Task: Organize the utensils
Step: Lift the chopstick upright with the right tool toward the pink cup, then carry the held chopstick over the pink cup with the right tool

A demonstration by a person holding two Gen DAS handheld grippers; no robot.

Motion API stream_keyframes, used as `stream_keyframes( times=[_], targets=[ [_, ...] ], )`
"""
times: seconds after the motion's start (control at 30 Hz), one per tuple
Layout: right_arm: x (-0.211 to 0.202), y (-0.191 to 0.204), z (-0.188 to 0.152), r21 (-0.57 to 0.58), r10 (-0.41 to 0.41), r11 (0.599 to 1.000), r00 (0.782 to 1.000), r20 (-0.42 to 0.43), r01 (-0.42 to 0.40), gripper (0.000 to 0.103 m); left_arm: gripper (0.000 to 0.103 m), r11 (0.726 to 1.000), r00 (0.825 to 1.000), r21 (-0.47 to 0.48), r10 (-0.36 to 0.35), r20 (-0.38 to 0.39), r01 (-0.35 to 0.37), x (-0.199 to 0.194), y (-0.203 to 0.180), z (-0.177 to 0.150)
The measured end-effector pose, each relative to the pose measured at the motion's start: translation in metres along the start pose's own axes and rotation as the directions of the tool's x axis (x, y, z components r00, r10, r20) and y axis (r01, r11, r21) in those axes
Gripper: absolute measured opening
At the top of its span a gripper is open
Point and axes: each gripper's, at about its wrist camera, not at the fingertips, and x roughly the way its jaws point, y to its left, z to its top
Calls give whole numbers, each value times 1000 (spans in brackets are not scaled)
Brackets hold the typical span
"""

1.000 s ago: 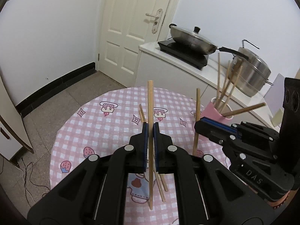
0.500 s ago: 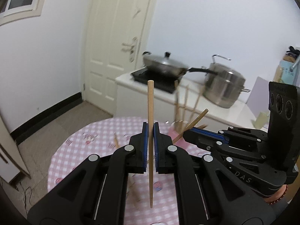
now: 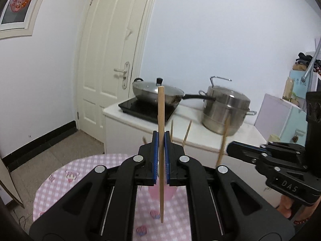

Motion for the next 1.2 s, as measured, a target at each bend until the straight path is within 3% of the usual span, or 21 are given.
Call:
stream_keyframes(
  times=[0.17, 0.47, 0.63, 0.7, 0.83, 0.93, 1.03, 1.2],
  targets=[
    [12, -17, 2, 15, -21, 1000, 1000, 4, 20, 0, 6, 1000, 999, 8, 13, 52, -14, 19, -4, 12],
    [60, -42, -30, 83, 19, 997, 994, -104, -10, 0, 6, 1000, 999, 8, 26, -46, -26, 42, 8, -11],
    [72, -64, -53, 123, -37, 991, 985, -170, 59, 1, 6, 999, 994, 2, 37, -107, -37, 48, 25, -29],
    [78, -72, -65, 113, -75, 988, 971, -228, 103, 4, 6, 999, 988, -2, 50, -143, -51, 51, 33, -36],
    [100, -97, -102, 92, -157, 974, 909, -386, 207, 16, 6, 997, 981, -12, 73, -180, -76, 59, 45, -46],
    [119, -107, -129, 112, -139, 970, 869, -474, 216, 16, 6, 997, 978, -32, 64, -200, -72, 63, 49, -51],
    [133, -110, -146, 121, -129, 968, 848, -514, 221, 16, 6, 997, 975, -23, 70, -211, -76, 67, 48, -54],
    [149, -118, -158, 144, -99, 967, 831, -548, 210, 16, 6, 997, 969, -9, 73, -237, -77, 76, 45, -60]
  ],
)
